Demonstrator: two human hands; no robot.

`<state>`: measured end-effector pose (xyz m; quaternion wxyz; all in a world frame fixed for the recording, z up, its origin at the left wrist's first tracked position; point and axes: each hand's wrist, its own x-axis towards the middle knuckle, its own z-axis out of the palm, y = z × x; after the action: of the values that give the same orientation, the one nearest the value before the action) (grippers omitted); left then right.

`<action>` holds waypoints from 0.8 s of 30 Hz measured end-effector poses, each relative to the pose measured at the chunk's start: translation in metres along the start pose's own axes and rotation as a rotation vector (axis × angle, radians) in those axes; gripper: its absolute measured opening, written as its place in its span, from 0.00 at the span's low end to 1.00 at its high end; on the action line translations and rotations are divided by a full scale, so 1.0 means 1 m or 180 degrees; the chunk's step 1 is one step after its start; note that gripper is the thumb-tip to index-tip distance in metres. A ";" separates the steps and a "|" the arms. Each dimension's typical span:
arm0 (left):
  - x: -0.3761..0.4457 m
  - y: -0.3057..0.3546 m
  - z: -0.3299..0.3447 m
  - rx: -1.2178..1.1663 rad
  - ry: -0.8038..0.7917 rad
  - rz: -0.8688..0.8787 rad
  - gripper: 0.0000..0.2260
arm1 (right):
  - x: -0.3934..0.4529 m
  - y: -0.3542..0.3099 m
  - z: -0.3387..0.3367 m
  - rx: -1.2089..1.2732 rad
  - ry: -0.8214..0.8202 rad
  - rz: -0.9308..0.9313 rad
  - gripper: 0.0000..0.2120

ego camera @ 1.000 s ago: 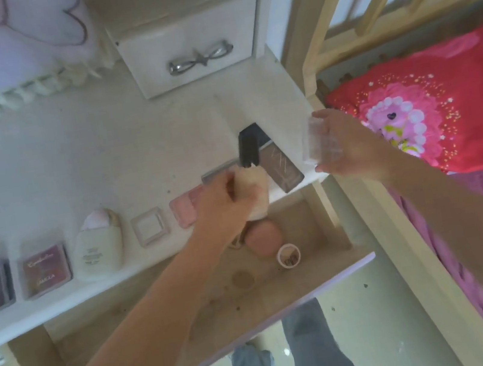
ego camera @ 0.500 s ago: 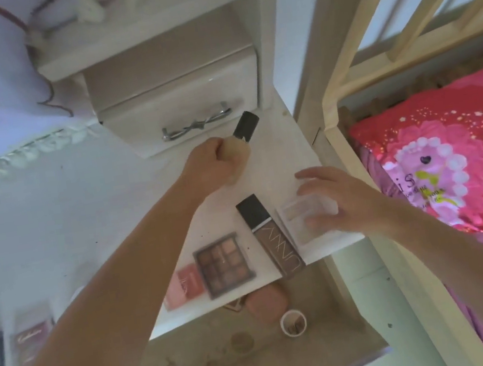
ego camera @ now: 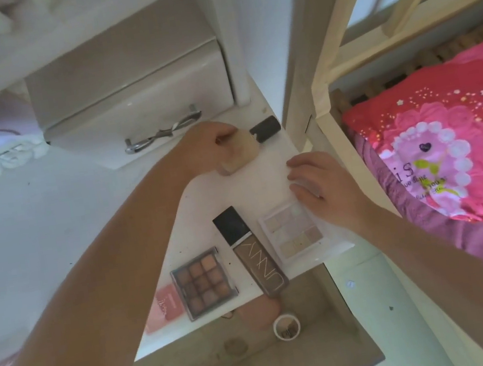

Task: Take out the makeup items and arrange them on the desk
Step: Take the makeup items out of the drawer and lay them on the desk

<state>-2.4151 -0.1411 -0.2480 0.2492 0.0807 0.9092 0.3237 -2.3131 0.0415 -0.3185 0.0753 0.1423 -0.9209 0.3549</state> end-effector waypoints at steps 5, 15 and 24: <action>-0.002 -0.006 0.007 0.0237 0.0597 -0.0015 0.16 | -0.002 0.001 0.004 -0.0039 0.0047 -0.0014 0.15; -0.130 -0.069 0.054 0.0733 0.1678 0.0522 0.14 | -0.049 -0.056 -0.016 0.0012 0.0761 -0.0624 0.08; -0.254 -0.141 0.170 0.0968 0.1420 0.1070 0.10 | -0.153 -0.094 0.071 -0.0758 -0.2073 0.1020 0.15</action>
<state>-2.1078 -0.2356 -0.3484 -0.0283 0.1932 0.9533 0.2305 -2.1415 -0.0412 -0.3483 -0.2616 0.0921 -0.9420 0.1889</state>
